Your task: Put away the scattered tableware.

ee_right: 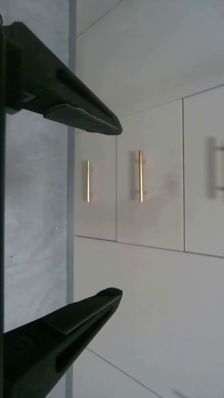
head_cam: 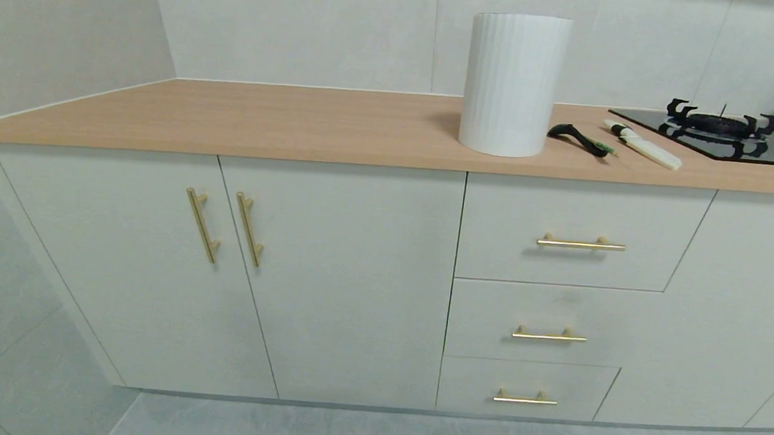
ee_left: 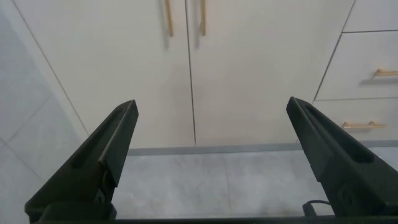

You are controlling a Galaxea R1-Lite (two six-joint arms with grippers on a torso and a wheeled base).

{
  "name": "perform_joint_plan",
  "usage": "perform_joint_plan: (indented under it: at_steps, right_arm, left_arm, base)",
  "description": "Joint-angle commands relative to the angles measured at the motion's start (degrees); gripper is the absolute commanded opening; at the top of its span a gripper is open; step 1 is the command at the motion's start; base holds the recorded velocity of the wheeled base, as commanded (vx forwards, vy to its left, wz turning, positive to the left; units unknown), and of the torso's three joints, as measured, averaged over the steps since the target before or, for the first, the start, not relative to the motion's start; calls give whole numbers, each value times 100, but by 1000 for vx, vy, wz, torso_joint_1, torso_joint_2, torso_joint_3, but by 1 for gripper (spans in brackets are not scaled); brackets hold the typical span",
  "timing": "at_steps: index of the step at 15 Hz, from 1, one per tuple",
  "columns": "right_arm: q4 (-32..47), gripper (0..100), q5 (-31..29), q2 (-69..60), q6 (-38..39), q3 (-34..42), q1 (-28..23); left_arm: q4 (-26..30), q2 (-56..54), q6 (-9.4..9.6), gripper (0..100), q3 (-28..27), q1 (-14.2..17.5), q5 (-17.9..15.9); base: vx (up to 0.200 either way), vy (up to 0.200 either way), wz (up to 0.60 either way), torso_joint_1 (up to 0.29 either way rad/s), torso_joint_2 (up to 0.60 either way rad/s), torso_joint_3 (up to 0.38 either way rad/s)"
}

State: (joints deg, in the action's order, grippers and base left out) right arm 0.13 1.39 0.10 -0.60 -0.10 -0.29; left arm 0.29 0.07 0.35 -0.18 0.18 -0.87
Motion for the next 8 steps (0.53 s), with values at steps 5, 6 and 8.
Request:
perform_joint_plan:
  at_steps: [5, 6, 8]
  right_arm:
    - [-5, 100, -7, 8, -2, 1, 3]
    - [-5, 100, -7, 8, -2, 10, 3]
    - [-5, 100, -7, 8, -2, 1, 3]
  left_arm:
    - [-3, 1, 0, 100, 1, 8, -1]
    - [-3, 1, 0, 100, 1, 8, -1]
    - [-3, 1, -9, 100, 1, 8, -1]
  base:
    - [120, 0, 0, 0, 0, 1]
    - [0, 0, 0, 0, 0, 0]
    - [0, 0, 0, 0, 0, 0]
